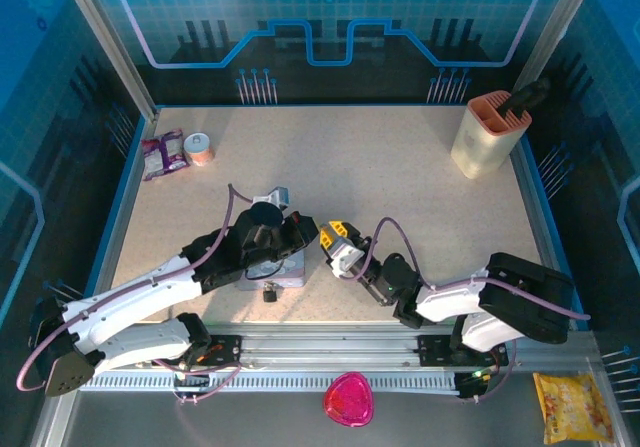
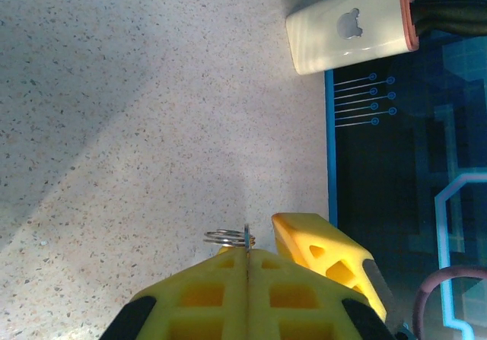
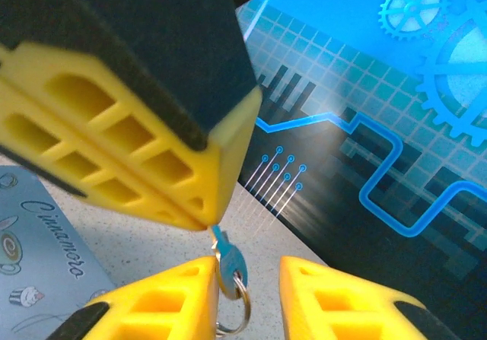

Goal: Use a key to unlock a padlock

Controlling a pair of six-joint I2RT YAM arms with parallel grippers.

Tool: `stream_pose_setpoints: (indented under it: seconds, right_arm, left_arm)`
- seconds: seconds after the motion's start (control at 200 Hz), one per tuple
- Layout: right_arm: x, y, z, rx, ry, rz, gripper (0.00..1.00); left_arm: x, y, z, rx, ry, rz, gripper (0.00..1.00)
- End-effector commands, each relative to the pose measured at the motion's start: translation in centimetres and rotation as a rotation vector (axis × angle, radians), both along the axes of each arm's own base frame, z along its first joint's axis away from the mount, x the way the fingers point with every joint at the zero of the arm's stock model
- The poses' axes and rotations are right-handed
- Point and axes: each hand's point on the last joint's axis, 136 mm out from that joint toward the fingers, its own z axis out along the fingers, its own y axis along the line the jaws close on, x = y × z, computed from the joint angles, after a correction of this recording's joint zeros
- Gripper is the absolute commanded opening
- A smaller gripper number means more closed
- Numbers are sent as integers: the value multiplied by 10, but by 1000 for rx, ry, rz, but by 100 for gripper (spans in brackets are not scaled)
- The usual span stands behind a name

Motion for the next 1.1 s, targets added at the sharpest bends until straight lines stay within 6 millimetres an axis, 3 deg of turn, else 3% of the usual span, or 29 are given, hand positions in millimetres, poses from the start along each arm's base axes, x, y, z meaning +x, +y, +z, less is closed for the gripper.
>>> stream_pose_setpoints:
  seconds: [0.0,0.32,0.605,0.735,0.956,1.096]
  right_arm:
    - [6,-2,21,80,-31,-25,26]
    - [11,-1,18,77,-22,-33,25]
    - [11,-1,16,76,-17,-28,12]
    - [12,-5,15,84,-5,-44,2]
    - [15,-11,6,85,105,-38,0]
    - [17,-22,-4,118,256,-4,0]
  left_arm:
    - [-7,0,-3,-6,21,-16,0]
    - [-9,1,-2,-12,29,-14,0]
    - [-9,-1,-2,-13,34,-20,0]
    - [-11,-5,1,4,45,-52,0]
    - [-1,9,13,47,0,-71,26]
    - [14,26,32,101,-158,-133,41]
